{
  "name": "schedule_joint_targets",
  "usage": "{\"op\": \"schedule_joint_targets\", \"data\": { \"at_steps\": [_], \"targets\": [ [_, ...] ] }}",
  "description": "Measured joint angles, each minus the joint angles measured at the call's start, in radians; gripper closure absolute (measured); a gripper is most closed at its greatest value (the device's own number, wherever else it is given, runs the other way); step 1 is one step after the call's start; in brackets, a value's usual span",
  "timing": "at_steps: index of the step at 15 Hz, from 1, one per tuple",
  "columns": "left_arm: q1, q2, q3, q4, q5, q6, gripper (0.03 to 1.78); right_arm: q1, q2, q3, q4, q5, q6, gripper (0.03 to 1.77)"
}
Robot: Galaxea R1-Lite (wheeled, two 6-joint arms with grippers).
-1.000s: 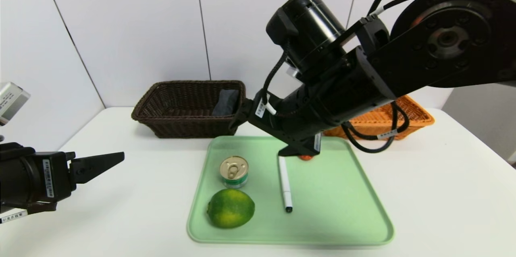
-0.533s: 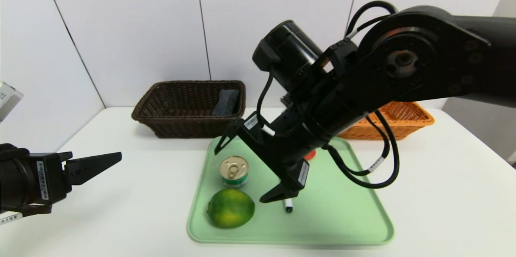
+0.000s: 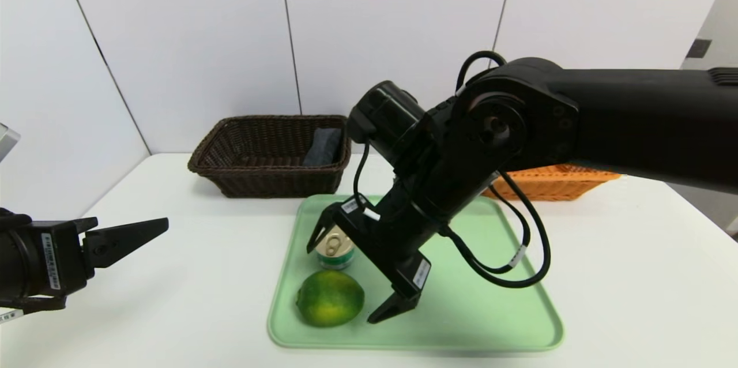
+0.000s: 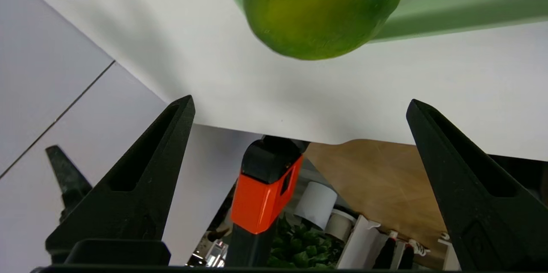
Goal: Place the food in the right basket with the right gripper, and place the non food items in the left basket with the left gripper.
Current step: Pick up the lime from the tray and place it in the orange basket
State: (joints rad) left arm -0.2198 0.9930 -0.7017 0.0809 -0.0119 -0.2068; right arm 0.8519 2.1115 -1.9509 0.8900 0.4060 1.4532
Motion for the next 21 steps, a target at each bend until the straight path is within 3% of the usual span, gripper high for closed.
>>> {"op": "schedule_joint_targets", "data": {
  "at_steps": [11, 21],
  "targets": [
    [-0.001, -0.006, 0.020, -0.001, -0.005, 0.001, 0.12, -0.001, 0.072, -0.004, -0.009, 0.037, 0.091, 0.10],
    [-0.001, -0.004, 0.021, -0.002, -0.021, 0.001, 0.12, -0.029, 0.113, -0.005, -0.054, 0.046, 0.106, 0.09]
  ]
}}
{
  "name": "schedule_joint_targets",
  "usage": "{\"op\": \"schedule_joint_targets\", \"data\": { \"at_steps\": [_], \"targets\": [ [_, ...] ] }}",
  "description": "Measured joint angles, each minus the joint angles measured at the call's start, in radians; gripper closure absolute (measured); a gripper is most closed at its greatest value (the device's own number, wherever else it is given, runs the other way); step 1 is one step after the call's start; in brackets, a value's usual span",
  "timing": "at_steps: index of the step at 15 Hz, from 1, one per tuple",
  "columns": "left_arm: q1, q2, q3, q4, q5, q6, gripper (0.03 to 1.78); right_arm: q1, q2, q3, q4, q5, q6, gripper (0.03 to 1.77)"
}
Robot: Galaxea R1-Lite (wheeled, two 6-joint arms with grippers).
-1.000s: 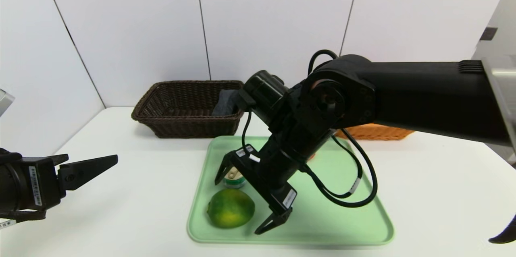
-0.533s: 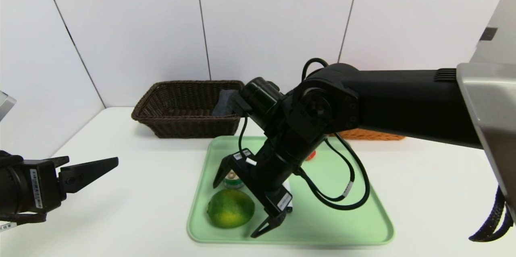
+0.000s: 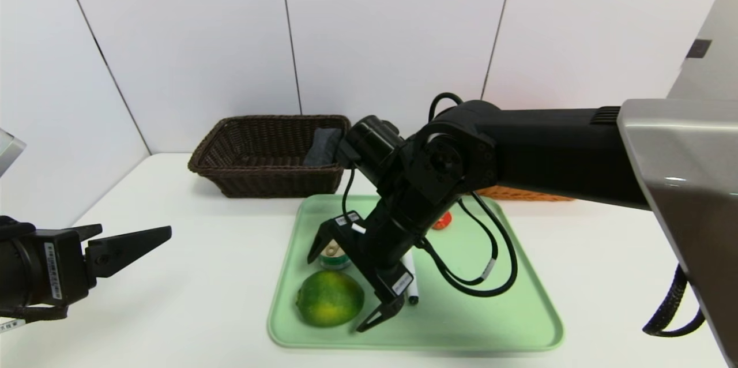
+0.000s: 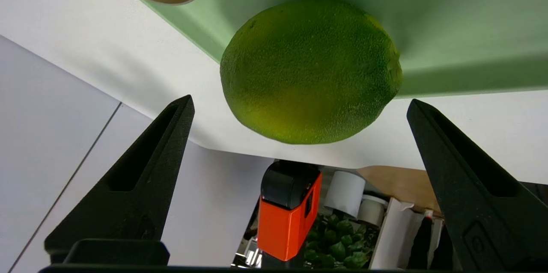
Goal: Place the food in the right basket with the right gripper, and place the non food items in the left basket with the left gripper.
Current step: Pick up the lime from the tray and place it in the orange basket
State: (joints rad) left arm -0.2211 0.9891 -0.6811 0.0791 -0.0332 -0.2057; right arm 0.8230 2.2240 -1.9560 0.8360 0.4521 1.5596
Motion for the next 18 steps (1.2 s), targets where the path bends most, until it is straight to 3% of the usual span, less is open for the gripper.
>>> {"op": "schedule_joint_targets", "data": {
  "at_steps": [4, 18],
  "targets": [
    [0.000, 0.005, 0.000, 0.000, -0.002, 0.000, 0.12, -0.021, 0.010, 0.000, 0.000, 0.064, 0.000, 0.09],
    [0.001, 0.010, 0.009, -0.002, -0.001, 0.000, 0.12, -0.025, 0.052, 0.000, -0.020, 0.066, -0.001, 0.09]
  ]
}}
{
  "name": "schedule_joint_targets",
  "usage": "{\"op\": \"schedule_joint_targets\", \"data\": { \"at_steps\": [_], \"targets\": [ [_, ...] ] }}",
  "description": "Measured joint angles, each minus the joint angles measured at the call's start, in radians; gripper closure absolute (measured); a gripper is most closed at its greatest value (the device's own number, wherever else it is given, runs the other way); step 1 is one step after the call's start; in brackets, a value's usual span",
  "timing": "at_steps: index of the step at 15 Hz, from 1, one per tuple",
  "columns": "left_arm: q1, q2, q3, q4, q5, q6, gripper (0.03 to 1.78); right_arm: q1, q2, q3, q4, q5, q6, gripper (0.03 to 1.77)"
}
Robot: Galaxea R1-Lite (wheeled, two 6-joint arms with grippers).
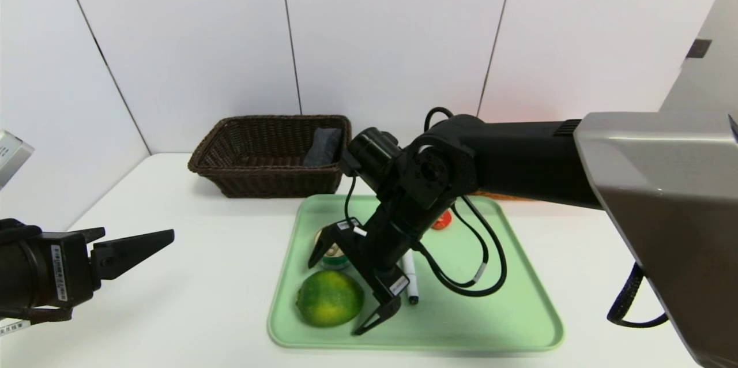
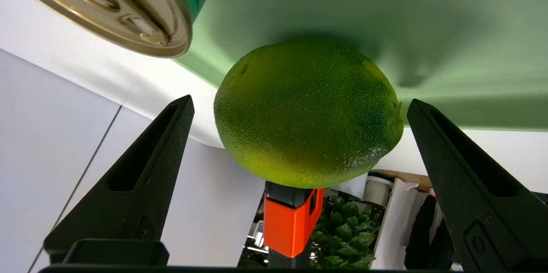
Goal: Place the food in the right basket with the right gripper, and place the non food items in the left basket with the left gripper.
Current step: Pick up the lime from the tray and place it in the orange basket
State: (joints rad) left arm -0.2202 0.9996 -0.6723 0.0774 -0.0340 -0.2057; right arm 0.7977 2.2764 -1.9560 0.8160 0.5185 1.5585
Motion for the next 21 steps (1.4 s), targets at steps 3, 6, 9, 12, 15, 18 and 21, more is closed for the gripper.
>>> {"op": "schedule_joint_targets", "data": {
  "at_steps": [3, 6, 9, 12, 15, 18, 21],
  "targets": [
    [0.000, 0.001, 0.004, 0.000, -0.001, 0.000, 0.12, 0.000, 0.003, 0.000, -0.001, 0.001, 0.000, 0.26],
    [0.000, 0.001, 0.004, 0.000, -0.001, 0.000, 0.12, 0.000, 0.004, 0.000, -0.014, 0.008, -0.001, 0.73],
    [0.001, 0.001, 0.004, 0.000, -0.001, 0.000, 0.12, -0.001, 0.004, 0.000, -0.014, 0.011, 0.000, 1.03],
    [0.001, 0.001, 0.004, 0.000, 0.000, 0.000, 0.12, 0.000, 0.004, 0.000, -0.012, 0.014, 0.002, 1.75],
    [0.001, 0.001, 0.004, 0.000, 0.000, 0.000, 0.12, -0.001, 0.004, 0.000, -0.012, 0.013, 0.003, 1.75],
    [0.001, 0.001, 0.004, 0.000, 0.000, 0.000, 0.12, -0.017, 0.004, 0.000, -0.012, -0.001, 0.000, 1.75],
    [0.001, 0.003, 0.004, 0.000, 0.000, 0.000, 0.12, -0.064, -0.012, 0.001, -0.005, 0.006, -0.026, 1.75]
  ]
}}
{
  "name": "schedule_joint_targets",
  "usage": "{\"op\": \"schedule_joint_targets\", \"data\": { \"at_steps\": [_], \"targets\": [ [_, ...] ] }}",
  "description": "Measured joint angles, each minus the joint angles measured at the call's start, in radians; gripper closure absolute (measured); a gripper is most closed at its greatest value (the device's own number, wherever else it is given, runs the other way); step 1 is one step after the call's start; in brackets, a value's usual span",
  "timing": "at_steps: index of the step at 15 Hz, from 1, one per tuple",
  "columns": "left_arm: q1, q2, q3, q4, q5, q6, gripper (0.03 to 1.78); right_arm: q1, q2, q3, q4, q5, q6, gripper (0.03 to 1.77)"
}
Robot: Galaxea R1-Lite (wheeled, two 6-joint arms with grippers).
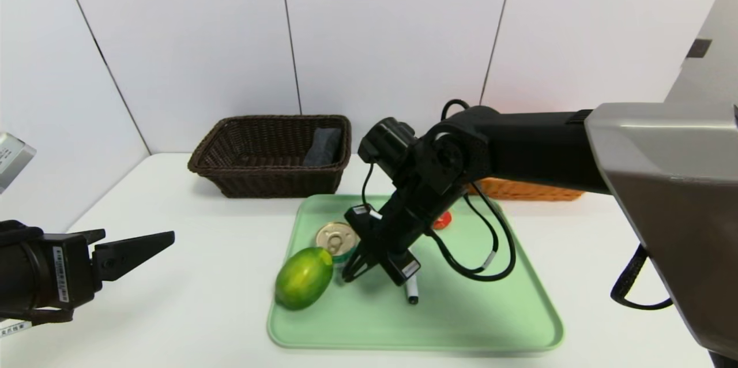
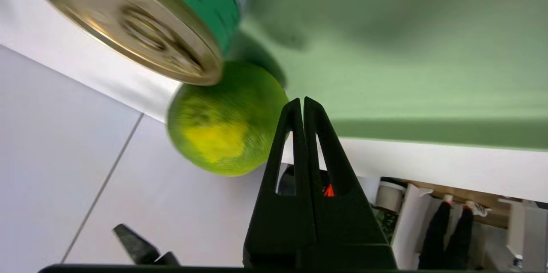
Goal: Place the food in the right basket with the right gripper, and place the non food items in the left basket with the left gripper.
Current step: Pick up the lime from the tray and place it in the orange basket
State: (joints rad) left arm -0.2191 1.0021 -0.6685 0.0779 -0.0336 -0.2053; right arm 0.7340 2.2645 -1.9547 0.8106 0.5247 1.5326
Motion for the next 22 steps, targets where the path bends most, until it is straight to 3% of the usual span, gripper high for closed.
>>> {"op": "schedule_joint_targets", "data": {
  "at_steps": [6, 7, 10, 12, 15, 16, 18, 22],
  "targets": [
    [0.000, 0.019, -0.001, -0.003, 0.002, 0.000, 0.12, -0.035, -0.037, 0.001, 0.060, 0.019, -0.065, 1.75],
    [0.000, 0.022, -0.001, -0.003, 0.002, 0.000, 0.12, -0.035, -0.046, 0.001, 0.061, 0.028, -0.077, 1.67],
    [0.000, 0.029, -0.003, -0.003, 0.002, 0.000, 0.12, -0.030, -0.079, 0.001, 0.061, 0.046, -0.088, 1.16],
    [0.000, 0.033, -0.003, -0.003, 0.002, 0.000, 0.12, -0.027, -0.101, 0.001, 0.066, 0.083, -0.094, 0.91],
    [-0.001, 0.037, -0.002, -0.003, 0.003, 0.000, 0.12, -0.012, -0.132, 0.000, 0.102, 0.087, -0.206, 0.65],
    [0.000, 0.038, -0.002, -0.003, 0.003, 0.000, 0.12, -0.001, -0.141, 0.000, 0.110, 0.074, -0.255, 0.58],
    [0.000, 0.038, -0.002, -0.003, 0.003, -0.001, 0.12, 0.030, -0.151, 0.000, 0.110, -0.005, -0.345, 0.47],
    [0.000, 0.035, -0.002, -0.003, 0.002, -0.003, 0.12, 0.121, -0.152, 0.000, 0.045, -0.285, -0.606, 0.32]
  ]
}}
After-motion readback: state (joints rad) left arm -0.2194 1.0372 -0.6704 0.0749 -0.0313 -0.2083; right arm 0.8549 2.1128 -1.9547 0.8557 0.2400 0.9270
